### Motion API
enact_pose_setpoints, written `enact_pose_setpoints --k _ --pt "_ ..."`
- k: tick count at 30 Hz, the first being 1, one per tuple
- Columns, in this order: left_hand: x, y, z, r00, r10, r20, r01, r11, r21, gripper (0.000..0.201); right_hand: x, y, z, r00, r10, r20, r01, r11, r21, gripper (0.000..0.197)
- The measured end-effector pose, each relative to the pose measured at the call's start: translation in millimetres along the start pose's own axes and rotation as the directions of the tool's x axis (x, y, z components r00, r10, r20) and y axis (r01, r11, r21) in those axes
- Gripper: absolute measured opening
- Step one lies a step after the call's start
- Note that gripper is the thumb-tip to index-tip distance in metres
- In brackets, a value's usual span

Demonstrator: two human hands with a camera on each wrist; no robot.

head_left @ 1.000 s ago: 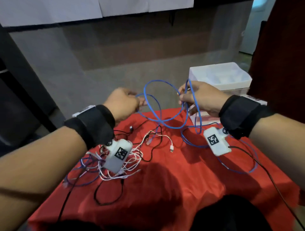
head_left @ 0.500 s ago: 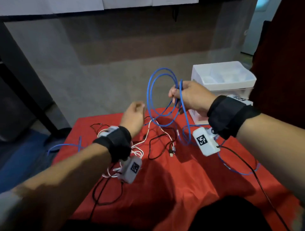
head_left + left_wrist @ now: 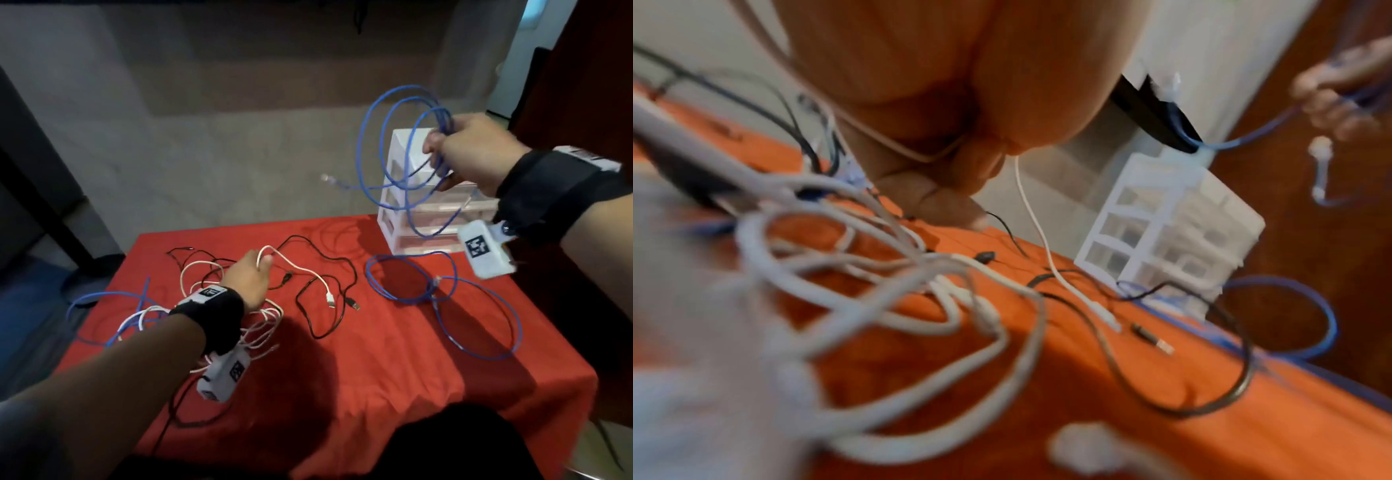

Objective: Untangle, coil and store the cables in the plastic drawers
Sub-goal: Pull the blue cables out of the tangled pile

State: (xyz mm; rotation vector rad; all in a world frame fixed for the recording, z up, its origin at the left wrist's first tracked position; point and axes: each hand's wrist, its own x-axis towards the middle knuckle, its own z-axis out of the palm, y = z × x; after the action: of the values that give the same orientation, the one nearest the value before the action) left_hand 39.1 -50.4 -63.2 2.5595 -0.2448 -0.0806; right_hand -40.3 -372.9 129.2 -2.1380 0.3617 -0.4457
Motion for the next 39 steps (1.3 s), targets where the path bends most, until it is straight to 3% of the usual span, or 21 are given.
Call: enact_pose_setpoints --k 3,8,12,17,21,23,26,30,34,39 --pt "-5 -6 -3 1.0 -0.013 0.024 0.011 0.997 0.075 0.046 -1 10 -16 0.992 0.08 0.094 -0.065 0.985 -0.161 0.017" --pt "-12 4 0 0.987 0.15 0.064 -0.156 0.982 0.104 0.079 -2 28 -31 0.965 0.194 0.175 -0.103 0.899 -0.426 0.007" --pt "-16 15 9 0.974 0.207 0.095 -0.215 0.973 0.083 0.08 -6 72 -23 0.914 0.331 0.233 -0.109 0.756 -0.645 0.016" --pt "-19 15 18 0.959 0.27 0.087 -0.277 0.957 0.083 0.071 -16 123 -11 0.903 0.381 0.201 -0.036 0.532 -0.846 0.037" --pt "-20 7 16 0.956 0.263 0.13 -0.273 0.96 0.068 0.068 -17 145 -8 0.856 0.475 0.206 -0.178 0.644 -0.744 0.057" --pt "-20 5 15 0.963 0.223 0.148 -0.238 0.967 0.093 0.061 -20 140 -11 0.87 0.451 0.197 -0.165 0.644 -0.747 0.062" --pt "-20 8 9 0.971 0.201 0.133 -0.215 0.971 0.101 0.063 -22 124 -12 0.924 0.324 0.202 -0.047 0.621 -0.782 0.063" --pt "-35 25 -10 0.961 0.274 0.042 -0.275 0.961 0.038 0.054 -36 82 17 0.943 0.132 0.306 0.123 0.715 -0.688 0.055" --pt "-47 30 -64 0.936 0.339 -0.093 -0.338 0.941 0.026 0.042 -61 29 79 0.893 -0.067 0.445 0.314 0.8 -0.511 0.036" --pt "-61 1 -152 0.949 0.266 -0.17 -0.267 0.964 0.016 0.026 -93 -9 162 0.781 -0.198 0.592 0.462 0.822 -0.335 0.023"
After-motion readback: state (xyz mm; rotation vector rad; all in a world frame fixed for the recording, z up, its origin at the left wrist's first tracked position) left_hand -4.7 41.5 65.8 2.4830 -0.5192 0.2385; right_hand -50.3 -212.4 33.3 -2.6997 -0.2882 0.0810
